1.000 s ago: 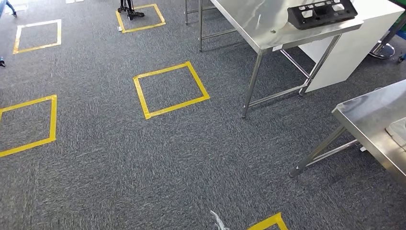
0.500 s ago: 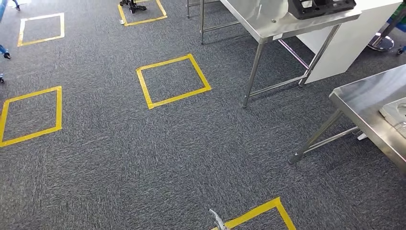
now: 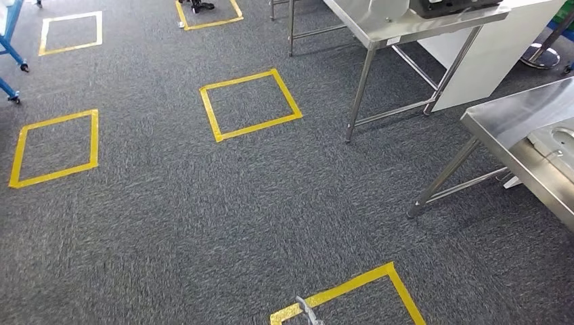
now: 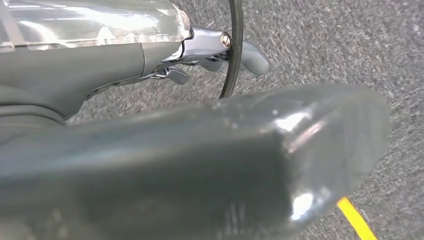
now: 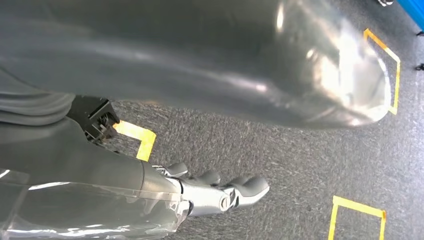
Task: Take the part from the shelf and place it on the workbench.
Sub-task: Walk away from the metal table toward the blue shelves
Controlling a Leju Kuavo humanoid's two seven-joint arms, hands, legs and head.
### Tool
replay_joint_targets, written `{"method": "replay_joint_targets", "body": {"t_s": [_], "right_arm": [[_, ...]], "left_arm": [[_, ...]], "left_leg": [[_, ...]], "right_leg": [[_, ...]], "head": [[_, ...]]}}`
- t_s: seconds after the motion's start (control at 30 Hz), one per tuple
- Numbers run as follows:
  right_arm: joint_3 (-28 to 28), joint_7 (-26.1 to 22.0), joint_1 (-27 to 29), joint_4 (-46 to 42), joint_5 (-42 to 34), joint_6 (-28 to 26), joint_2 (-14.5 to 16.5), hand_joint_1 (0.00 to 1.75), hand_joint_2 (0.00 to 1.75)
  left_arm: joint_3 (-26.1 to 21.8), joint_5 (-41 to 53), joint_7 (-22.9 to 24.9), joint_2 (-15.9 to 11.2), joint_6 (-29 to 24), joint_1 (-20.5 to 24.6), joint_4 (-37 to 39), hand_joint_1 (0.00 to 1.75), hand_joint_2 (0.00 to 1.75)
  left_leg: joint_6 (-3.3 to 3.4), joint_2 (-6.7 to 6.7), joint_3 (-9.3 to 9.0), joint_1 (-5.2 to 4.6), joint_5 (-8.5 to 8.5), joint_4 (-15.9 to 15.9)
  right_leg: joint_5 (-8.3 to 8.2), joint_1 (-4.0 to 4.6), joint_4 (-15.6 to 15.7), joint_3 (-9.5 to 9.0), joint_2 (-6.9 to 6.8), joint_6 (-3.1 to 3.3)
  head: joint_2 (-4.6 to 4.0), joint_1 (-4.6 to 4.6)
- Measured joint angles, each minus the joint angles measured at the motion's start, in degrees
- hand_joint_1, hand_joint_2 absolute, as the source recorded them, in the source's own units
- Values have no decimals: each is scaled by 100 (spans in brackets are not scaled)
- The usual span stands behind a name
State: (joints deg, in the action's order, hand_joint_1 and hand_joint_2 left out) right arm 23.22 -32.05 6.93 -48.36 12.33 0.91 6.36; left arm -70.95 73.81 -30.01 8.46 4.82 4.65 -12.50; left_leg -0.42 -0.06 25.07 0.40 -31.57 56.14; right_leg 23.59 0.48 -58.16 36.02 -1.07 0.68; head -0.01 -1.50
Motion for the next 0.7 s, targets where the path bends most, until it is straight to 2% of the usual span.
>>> {"method": "replay_joint_targets", "body": {"t_s": [0.07, 0.1, 0.13, 0.2, 0.23, 0.27, 0.3, 0.33, 0.4, 0.43, 0.47, 0.5, 0.57, 0.6, 0.63, 0.7], "right_arm": [[4, 3, -1, 4, -19, 1, -1, 0, 0], [5, 7, -1, 5, -28, 1, -2, 0, 0], [6, 11, 0, 6, -35, 1, -3, 0, 0], [9, 19, 1, 9, -41, 2, -7, 0, 0], [11, 23, 1, 11, -43, 3, -9, 0, 0], [15, 27, 1, 13, -43, -1, -10, 0, 0], [21, 35, 0, 15, -34, -16, -12, 0, 0], [27, 45, -1, 16, -21, -41, -14, 0, 0], [42, 69, -1, 17, 21, -99, -20, 0, 0], [56, 79, 1, 17, 43, -120, -24, 0, 0], [77, 86, 2, 17, 63, -132, -31, 0, 0], [105, 92, 1, 18, 78, -143, -38, 0, 0], [166, 95, -5, 20, 81, -165, -48, 0, 0], [193, 95, -9, 20, 74, -178, -51, 0, 0], [218, 95, -12, 21, 64, -187, -52, 0, 0], [265, 96, -15, 27, 50, -198, -63, 0, 0]], "left_arm": [[-1, -7, 35, -1, -7, -12, 0, 0, 0], [-2, -19, 57, -3, -9, -18, 0, 0, 0], [-3, -31, 80, -7, -11, -22, 0, 0, 0], [-4, -51, 106, -13, -14, -27, 0, 0, 0], [-4, -53, 114, -13, -15, -33, 0, 0, 0], [-4, -54, 119, -13, -16, -40, 0, 0, 0], [-5, -55, 125, -13, -20, -45, 0, 0, 0], [-6, -55, 129, -13, -27, -45, 0, 0, 0], [-8, -54, 139, -7, -41, -33, 0, 0, 0], [-9, -54, 142, -3, -48, -22, 0, 0, 0], [-9, -52, 148, 1, -51, -13, 0, 0, 0], [-9, -49, 155, 3, -54, -7, 0, 0, 0], [-10, -40, 170, -1, -56, -9, 0, 0, 0], [-11, -32, 176, -3, -57, -12, 0, 0, 0], [-12, -23, 181, -5, -58, -13, 0, 0, 0], [-13, -7, 187, -7, -62, -13, 0, 0, 0]], "left_leg": [[108, 16, 52, 0, 60, -36], [162, 28, 89, 3, 112, -52], [205, 40, 137, 7, 169, -65], [242, 52, 252, -6, 255, -59], [240, 53, 304, -13, 290, -53], [233, 41, 346, -19, 319, -46], [220, 21, 377, -22, 343, -35], [206, -10, 396, -24, 361, -22], [173, -85, 428, -29, 383, 13], [150, -124, 452, -29, 394, 30], [122, -164, 477, -26, 405, 41], [89, -203, 499, -21, 420, 44], [21, -261, 529, -11, 422, 64], [-4, -241, 574, -12, 360, 153], [-27, -200, 673, -12, 232, 356], [-68, -106, 1020, 10, -138, 1065]], "right_leg": [[-8, -23, -27, 35, 10, -73], [96, -36, -143, 93, 26, -106], [285, -47, -378, 196, 46, -135], [773, -69, -1113, 472, 73, -180], [934, -75, -1435, 570, 77, -195], [991, -77, -1586, 580, 79, -201], [940, -78, -1506, 464, 85, -197], [807, -78, -1208, 237, 107, -185], [550, -76, -357, -320, 288, -126], [493, -71, -64, -495, 367, -92], [488, -62, 91, -579, 419, -60], [502, -52, 121, -588, 407, -34], [468, -62, 179, -603, 294, 28], [446, -74, 220, -619, 238, 64], [427, -86, 258, -633, 174, 96], [421, -74, 271, -632, 49, 133]], "head": [[-1, 4], [0, 15], [-1, 30], [-1, 63], [-1, 68], [-1, 67], [0, 67], [0, 67], [-1, 66], [0, 67], [-1, 66], [0, 66], [0, 63], [0, 55], [0, 40], [0, 15]]}}
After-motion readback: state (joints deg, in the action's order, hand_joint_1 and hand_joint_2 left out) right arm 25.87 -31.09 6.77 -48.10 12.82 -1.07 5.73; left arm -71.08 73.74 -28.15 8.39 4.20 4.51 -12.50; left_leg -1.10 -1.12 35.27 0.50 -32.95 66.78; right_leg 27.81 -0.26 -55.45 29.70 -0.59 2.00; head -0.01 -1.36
